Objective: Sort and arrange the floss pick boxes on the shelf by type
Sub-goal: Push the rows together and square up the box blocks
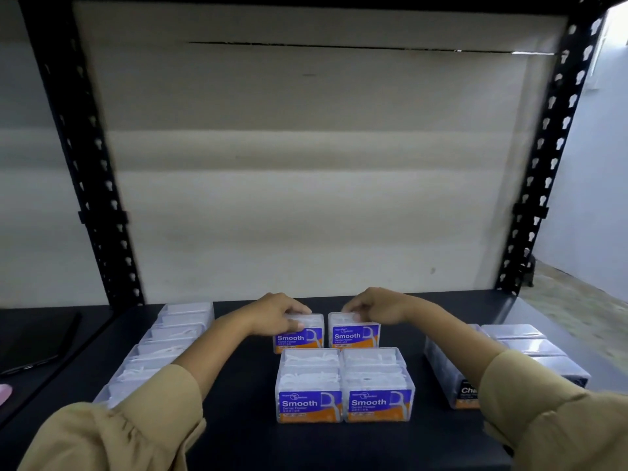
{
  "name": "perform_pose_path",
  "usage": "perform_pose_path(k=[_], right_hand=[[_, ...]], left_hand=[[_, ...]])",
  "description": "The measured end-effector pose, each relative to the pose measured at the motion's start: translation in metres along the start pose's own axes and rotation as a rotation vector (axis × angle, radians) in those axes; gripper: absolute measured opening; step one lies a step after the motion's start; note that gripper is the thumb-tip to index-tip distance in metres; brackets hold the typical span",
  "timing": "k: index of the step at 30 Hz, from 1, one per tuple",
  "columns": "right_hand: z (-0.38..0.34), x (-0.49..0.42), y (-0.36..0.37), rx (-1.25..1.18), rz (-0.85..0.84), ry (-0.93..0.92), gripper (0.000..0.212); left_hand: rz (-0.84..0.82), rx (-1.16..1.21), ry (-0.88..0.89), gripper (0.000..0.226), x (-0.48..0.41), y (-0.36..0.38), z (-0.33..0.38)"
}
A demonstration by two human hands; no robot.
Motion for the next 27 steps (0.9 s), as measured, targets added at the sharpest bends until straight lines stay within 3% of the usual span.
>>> perform_pose_path(k=[22, 24, 27], right_hand=[[-0.008, 0.048, 0.022, -0.017, -0.112, -0.059, 0.034], [-0.011, 0.056, 0.023, 0.136, -0.014, -0.014, 0.048], [-0.027, 0.083, 0.034, 0.307, 0.117, -0.014, 0.088]], left_hand=[[-0.131, -0.007, 0.022, 0.030, 0.019, 0.024, 0.031], [-0.102, -0.042, 0.026, 0.048, 0.026, 0.024, 0.031], [-0.087, -0.159, 0.000, 0.108, 0.048, 0.029, 0.031]])
Point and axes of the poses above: each hand's wrist, its own x-axis away from the middle knuckle, its own y-axis out of the palm, z = x × y, the point moved 9 cm from there along -x, towards the middle knuckle, and after that the axes turned 1 degree about y, right-handed, at the moved point
